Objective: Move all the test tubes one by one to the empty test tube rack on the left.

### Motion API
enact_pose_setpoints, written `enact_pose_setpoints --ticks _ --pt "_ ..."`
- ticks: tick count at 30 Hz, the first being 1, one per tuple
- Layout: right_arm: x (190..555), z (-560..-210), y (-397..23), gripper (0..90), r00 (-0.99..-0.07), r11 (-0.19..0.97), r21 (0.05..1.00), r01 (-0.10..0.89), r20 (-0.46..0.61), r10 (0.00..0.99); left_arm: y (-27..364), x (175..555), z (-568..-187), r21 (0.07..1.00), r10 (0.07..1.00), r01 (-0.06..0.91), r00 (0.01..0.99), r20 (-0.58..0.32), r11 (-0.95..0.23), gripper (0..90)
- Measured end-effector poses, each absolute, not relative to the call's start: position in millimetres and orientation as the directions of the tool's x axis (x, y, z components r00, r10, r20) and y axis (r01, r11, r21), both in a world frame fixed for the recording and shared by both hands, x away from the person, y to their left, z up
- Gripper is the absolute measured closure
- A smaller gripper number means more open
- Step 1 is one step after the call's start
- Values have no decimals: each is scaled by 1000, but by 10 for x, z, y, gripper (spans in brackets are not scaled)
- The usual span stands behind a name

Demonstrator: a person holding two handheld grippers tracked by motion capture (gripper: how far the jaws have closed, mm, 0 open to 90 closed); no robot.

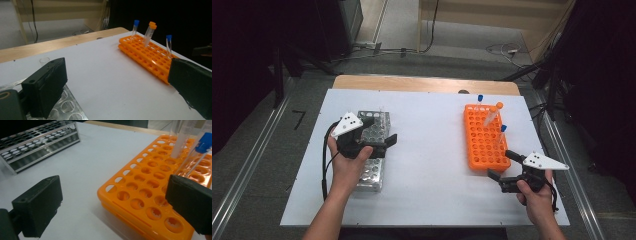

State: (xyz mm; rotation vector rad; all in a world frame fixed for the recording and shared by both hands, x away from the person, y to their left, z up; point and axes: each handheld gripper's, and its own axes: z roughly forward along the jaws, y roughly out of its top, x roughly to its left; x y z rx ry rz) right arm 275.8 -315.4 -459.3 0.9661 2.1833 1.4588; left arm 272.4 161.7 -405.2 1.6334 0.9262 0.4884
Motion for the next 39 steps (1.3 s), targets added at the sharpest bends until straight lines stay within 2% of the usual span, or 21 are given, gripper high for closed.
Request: enact_pose_setpoints --ticks 3,8,21,27,30,33,39 --pt "2796 -4581 -3149 13 -683 232 903 361 86 725 1587 2626 -4078 951 778 301 612 -141 -64 4" --pt "2890 -4548 -3115 13 -663 233 894 383 90 743 1589 2533 -4169 954 763 299 623 -169 -33 0" --pt "3202 -4515 -2996 17 -581 228 869 439 81 810 1571 2525 -4250 953 750 301 639 -172 -38 0" --pt "3389 -4538 -3024 23 -546 185 865 466 117 829 1546 2542 -4270 952 745 303 645 -171 -44 0" --pt "3456 -4571 -3063 53 -523 137 867 479 157 838 1548 2549 -4273 953 743 300 647 -174 -38 0" --pt "3512 -4638 -3090 146 -479 105 856 506 178 860 1545 2558 -4278 953 742 300 648 -174 -38 0" --pt "3567 -4758 -3157 341 -446 80 831 550 211 870 1522 2562 -4294 952 738 301 654 -168 -50 0"
